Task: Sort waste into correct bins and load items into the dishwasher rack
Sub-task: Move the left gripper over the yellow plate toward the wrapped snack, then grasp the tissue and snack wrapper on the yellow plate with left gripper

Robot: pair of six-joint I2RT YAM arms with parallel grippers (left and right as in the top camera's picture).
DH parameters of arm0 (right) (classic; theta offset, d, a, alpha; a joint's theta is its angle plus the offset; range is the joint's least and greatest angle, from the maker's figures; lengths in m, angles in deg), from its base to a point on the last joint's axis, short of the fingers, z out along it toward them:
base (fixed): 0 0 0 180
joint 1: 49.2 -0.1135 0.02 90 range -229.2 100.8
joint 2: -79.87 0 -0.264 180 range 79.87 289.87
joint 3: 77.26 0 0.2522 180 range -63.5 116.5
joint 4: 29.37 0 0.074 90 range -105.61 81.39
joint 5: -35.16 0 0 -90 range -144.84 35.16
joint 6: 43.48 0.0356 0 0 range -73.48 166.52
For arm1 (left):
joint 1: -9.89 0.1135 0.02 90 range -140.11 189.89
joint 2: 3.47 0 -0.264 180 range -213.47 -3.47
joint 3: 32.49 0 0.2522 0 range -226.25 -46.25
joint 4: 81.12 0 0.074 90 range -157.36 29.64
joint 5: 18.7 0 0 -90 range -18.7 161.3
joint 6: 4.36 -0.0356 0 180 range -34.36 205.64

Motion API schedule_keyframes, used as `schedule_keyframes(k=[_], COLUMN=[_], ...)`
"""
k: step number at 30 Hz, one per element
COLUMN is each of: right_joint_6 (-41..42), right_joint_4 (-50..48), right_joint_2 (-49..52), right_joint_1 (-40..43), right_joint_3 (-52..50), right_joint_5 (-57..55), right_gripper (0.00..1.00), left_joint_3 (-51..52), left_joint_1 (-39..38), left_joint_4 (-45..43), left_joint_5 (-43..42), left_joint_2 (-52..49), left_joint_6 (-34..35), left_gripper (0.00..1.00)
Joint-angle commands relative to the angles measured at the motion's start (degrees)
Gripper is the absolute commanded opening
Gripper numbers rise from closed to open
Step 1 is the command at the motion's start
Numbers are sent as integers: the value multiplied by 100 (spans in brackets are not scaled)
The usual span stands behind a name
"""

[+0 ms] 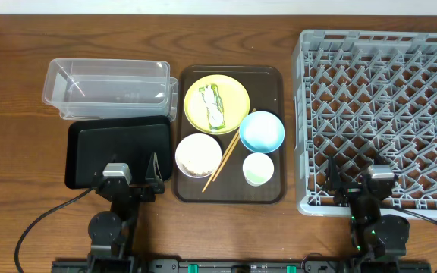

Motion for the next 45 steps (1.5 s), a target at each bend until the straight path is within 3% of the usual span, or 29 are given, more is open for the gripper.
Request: schedule_keyframes(k=[1,10,17,23,32,39,45], right_joint_6=[-57,66,63,66,61,22,22], right_joint_4=[22,136,680,1202,2933,3593,3558], right_joint_2=[-2,7,455,1661,4111,5283,5429], right_joint_1=[-59,-55,-52,-52,-52,-52,-52], right_joint_3=[-7,173,907,1873,3797,4710,4723], right_joint_5=[-42,-295,-708,-656,-640,-570,-531], right_gripper=[99,99,99,99,99,99,99], left_joint_3=[59,-205,-1351,-2813,-5241,-5604,-5611], left_joint_1=[26,26,26,26,26,26,20], left_joint_4=[260,319,1034,2026,4358,4975,4649], left_joint_5=[44,20,22,22,-151,-688,-1158], left_joint_2=[-7,-254,-1510,-3329,-6054,-6789,-6771], left_joint_6=[-76,212,205,201,203,205,210], left_gripper=[95,95,95,95,95,95,91])
